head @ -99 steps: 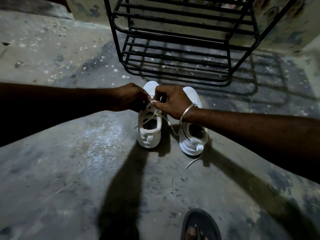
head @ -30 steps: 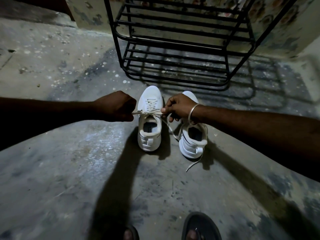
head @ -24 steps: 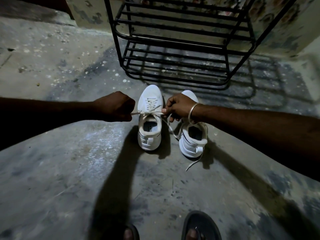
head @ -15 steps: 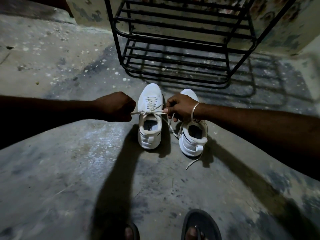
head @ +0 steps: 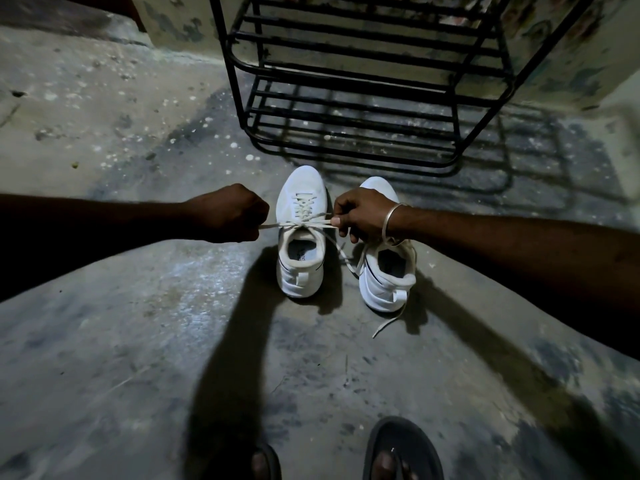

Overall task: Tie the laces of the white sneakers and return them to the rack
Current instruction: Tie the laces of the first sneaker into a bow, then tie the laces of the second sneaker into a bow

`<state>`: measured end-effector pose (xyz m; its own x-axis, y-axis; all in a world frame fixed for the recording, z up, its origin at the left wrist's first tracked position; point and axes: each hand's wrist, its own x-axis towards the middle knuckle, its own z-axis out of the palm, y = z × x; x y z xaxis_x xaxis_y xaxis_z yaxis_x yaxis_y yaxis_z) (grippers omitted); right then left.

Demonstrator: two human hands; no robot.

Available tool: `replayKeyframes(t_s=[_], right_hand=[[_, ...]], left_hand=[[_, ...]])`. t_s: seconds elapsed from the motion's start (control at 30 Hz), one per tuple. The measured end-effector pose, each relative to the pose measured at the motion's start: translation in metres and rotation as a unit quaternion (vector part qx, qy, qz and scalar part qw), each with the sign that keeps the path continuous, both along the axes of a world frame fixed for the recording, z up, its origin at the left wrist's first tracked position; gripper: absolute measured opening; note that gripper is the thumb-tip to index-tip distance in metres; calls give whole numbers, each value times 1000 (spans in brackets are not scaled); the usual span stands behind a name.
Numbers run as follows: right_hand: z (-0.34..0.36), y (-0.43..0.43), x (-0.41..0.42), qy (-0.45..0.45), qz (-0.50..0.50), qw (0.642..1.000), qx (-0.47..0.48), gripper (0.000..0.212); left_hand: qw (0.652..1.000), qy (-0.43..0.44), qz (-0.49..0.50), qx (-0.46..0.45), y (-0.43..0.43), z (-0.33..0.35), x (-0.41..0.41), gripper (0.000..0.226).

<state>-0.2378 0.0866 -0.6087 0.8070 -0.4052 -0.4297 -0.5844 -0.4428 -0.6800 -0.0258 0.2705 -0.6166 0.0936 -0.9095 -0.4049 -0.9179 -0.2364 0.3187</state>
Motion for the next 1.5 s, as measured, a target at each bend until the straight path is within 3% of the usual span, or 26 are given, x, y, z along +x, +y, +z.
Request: replayKeyframes(t_s=[0.2,0.37,0.47,0.6,0.73,0.87,0.93,1.1,1.3,1.5], right_hand=[[3,4,-2,0,-32,999,26,13],[-3,14,-8,-11,-80,991,107,20],[-3,22,-11,-2,-73,997,37,33],[-3,35,-6,-4,-123,985,121,30],[1,46,1,7,-145,977,154,27],[-4,54,8,35,-131,981,139,44],[-5,57,9,41,-139,985,94,35],[-8,66,13,8,-145,988,57,26],[-11,70,45,-38,-134,987,84,33],[-19,78,55,-45,-104,988,105,28]], left_hand=[[994,-33,-81,-69,5,-6,4,14],[996,-26,-21,-80,10,1,8,18],[997,-2,19,-75,13,4,5,13],[982,103,150,-48,11,7,-18,30],[926,235,297,7,7,4,-44,45],[888,297,351,32,5,1,-57,49],[878,317,356,33,3,-4,-61,45],[927,192,322,-17,-1,-6,-61,22],[918,179,351,-52,10,5,-39,20],[925,166,341,-23,17,7,-28,30]])
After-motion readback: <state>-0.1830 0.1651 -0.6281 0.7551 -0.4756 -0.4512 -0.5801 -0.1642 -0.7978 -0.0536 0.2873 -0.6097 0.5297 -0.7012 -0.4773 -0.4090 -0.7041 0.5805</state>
